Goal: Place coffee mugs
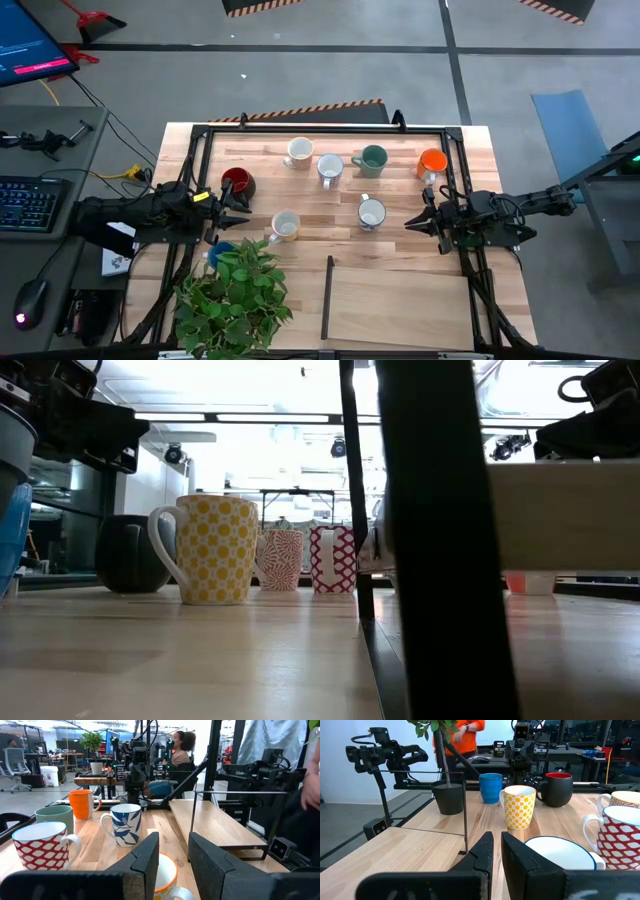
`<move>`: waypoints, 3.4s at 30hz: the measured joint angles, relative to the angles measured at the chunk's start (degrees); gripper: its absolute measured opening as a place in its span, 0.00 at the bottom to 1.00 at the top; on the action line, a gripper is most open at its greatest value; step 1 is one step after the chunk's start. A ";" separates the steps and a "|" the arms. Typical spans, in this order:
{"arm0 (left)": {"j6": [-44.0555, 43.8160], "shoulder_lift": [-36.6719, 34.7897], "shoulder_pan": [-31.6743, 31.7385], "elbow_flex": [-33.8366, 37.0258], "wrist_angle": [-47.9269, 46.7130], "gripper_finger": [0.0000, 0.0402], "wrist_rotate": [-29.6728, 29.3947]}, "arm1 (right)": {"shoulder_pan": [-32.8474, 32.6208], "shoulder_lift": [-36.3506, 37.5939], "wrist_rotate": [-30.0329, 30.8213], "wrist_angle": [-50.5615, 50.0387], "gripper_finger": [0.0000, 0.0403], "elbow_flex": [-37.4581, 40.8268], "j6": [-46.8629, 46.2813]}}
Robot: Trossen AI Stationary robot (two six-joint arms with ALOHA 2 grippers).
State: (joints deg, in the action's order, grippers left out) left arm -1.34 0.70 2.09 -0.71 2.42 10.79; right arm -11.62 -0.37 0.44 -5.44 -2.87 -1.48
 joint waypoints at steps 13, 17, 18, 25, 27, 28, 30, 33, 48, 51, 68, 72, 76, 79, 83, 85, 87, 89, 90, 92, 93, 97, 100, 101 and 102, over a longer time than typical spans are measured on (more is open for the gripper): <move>0.00 0.01 0.00 -0.02 0.00 0.23 0.00 | 0.00 -0.01 -0.01 -0.01 0.06 0.00 0.00; 0.00 -0.01 0.01 -0.01 0.00 0.23 0.00 | 0.00 -0.02 -0.01 0.00 0.06 -0.02 0.01; 0.00 0.00 0.01 -0.01 0.00 0.23 0.00 | 0.00 0.01 -0.02 -0.01 0.06 0.00 0.01; 0.00 0.00 0.00 0.00 0.00 0.23 0.00 | 0.00 0.01 0.01 -0.01 0.06 -0.02 0.02; 0.00 -0.01 0.02 -0.02 0.02 0.23 0.00 | 0.00 -0.01 -0.02 -0.01 0.06 -0.01 0.01; 0.00 0.00 0.00 0.00 0.00 0.23 0.00 | 0.00 0.00 0.00 -0.01 0.06 -0.01 0.01; 0.00 0.00 0.01 0.00 0.01 0.23 0.00 | 0.00 -0.01 -0.01 -0.01 0.06 -0.02 0.00; 0.00 -0.02 0.00 -0.02 0.00 0.23 0.00 | 0.00 0.01 0.01 -0.01 0.06 -0.02 0.02; 0.00 0.00 0.00 0.00 0.00 0.23 0.00 | 0.00 0.01 0.01 0.05 0.06 -0.02 -0.11; 0.00 -0.02 0.00 0.00 0.00 0.23 0.00 | 0.00 0.01 0.01 0.09 0.06 0.00 -2.31; 0.00 -0.01 0.02 -0.02 0.41 0.23 0.00 | 0.00 0.01 0.38 0.09 0.06 -0.02 -24.04; 0.00 0.00 0.00 -0.01 0.39 0.23 0.00 | 0.00 0.01 0.35 0.09 0.06 -0.02 -24.03; 0.00 0.01 0.01 0.00 0.42 0.23 0.00 | 0.00 0.01 0.31 0.07 0.06 0.00 -24.04; -0.02 0.01 0.02 -0.01 0.43 0.23 0.00 | 0.00 0.01 0.11 0.07 0.06 -0.02 -24.04; -1.73 0.00 0.01 0.00 0.74 0.23 -0.02 | 0.00 0.01 1.18 1.66 0.06 0.00 -23.99; -1.82 0.03 0.06 -0.02 1.69 0.23 -0.72 | 0.00 0.01 2.33 2.47 0.06 0.00 -23.95; -1.61 0.03 0.09 -0.02 1.94 0.23 -1.61 | 0.00 0.01 3.71 2.87 0.06 0.00 -24.01; -2.51 0.05 0.09 -0.02 2.84 0.23 -2.40 | 0.00 0.01 4.83 3.63 0.06 0.00 -24.03; -3.66 0.05 0.10 -0.02 4.23 0.23 -2.81 | 0.00 0.01 5.36 4.15 0.06 0.00 -24.03; -5.36 0.03 0.17 -0.02 8.68 0.23 -2.89 | 0.00 0.01 6.25 6.22 0.06 0.00 -24.02; -5.47 0.03 0.15 -0.09 11.27 0.23 -2.86 | 0.02 0.01 6.74 7.80 0.06 0.00 -24.02; -5.44 0.24 0.20 -5.27 9.73 0.23 -2.98 | 0.00 0.01 7.05 12.03 0.06 -0.91 -22.58; -5.20 1.78 0.26 -11.35 -0.84 0.23 -5.62 | 0.00 0.01 7.09 9.52 0.06 -3.81 -22.05; -5.32 2.72 0.26 -13.54 -4.01 0.23 -6.51 | 0.00 0.01 7.09 8.05 0.06 -4.99 -21.96; -5.51 3.68 0.26 -15.65 -6.93 0.23 -6.94 | 0.00 0.01 7.09 6.52 0.06 -6.26 -21.79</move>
State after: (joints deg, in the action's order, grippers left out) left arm -6.85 4.38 2.35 -16.36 -4.51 3.84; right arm -11.62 -0.36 7.53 1.08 -9.13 -23.26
